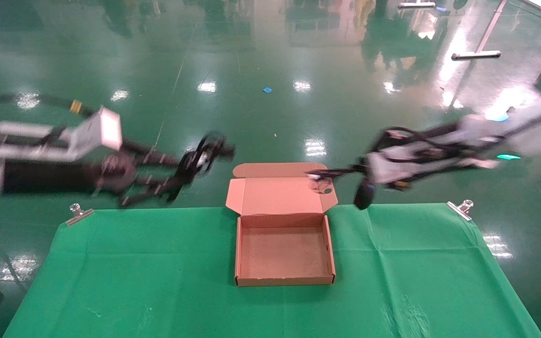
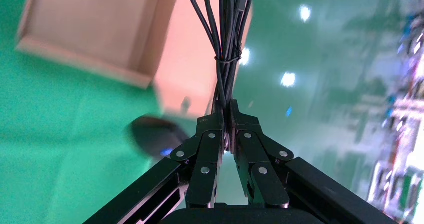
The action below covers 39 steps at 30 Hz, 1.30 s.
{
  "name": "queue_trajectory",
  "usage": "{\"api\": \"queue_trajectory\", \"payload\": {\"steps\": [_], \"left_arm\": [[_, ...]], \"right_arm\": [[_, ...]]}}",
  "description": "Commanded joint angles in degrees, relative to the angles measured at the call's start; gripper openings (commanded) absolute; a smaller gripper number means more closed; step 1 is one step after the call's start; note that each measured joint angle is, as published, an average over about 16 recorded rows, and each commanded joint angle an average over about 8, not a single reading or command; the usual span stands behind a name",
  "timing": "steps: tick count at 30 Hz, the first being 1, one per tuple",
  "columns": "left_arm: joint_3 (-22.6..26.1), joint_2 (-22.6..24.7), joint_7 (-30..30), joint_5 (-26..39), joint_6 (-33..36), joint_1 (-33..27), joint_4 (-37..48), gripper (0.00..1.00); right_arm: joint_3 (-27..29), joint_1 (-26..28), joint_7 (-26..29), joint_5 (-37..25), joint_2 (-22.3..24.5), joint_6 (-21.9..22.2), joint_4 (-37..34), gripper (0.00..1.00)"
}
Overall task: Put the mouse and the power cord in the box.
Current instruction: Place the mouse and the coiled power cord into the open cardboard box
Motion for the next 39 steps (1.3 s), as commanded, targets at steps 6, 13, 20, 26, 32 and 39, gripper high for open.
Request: {"api": "queue_trajectory", "payload": {"steps": [6,13,20,26,32,39], "left_arm": [[-3.0,3.3,1.1,-4.3,-3.2,-2.2,-0.6,0.0],[-4.3,2.7,3.5,-6.1,-3.3,-2.1,0.7,0.0],[-4.3,1.1,5.2,-6.1,-5.8,-0.6,2.9,0.0],[-4.1,1.2,5.8,-5.8,-11.6,0.6,4.5,0.0],[-3.9,2.4,6.1,-5.5,-14.2,1.9,4.4,0.0],[-3.4,4.4,6.9,-4.8,-15.5,3.1,3.4,0.0]], "right_arm": [[0.0,-1.5,-0.3,0.4,-7.7,3.5,-0.4,0.0],[-1.6,-6.8,1.4,1.7,-10.6,6.6,1.9,0.0],[-5.2,-12.8,6.4,4.2,-10.9,16.2,9.4,0.0],[-8.5,-16.0,12.2,7.1,-10.7,22.9,10.3,0.0],[-11.4,-17.6,17.5,9.2,-10.5,25.0,7.5,0.0],[-13.9,-18.6,21.6,10.6,-10.4,25.7,4.9,0.39]]}}
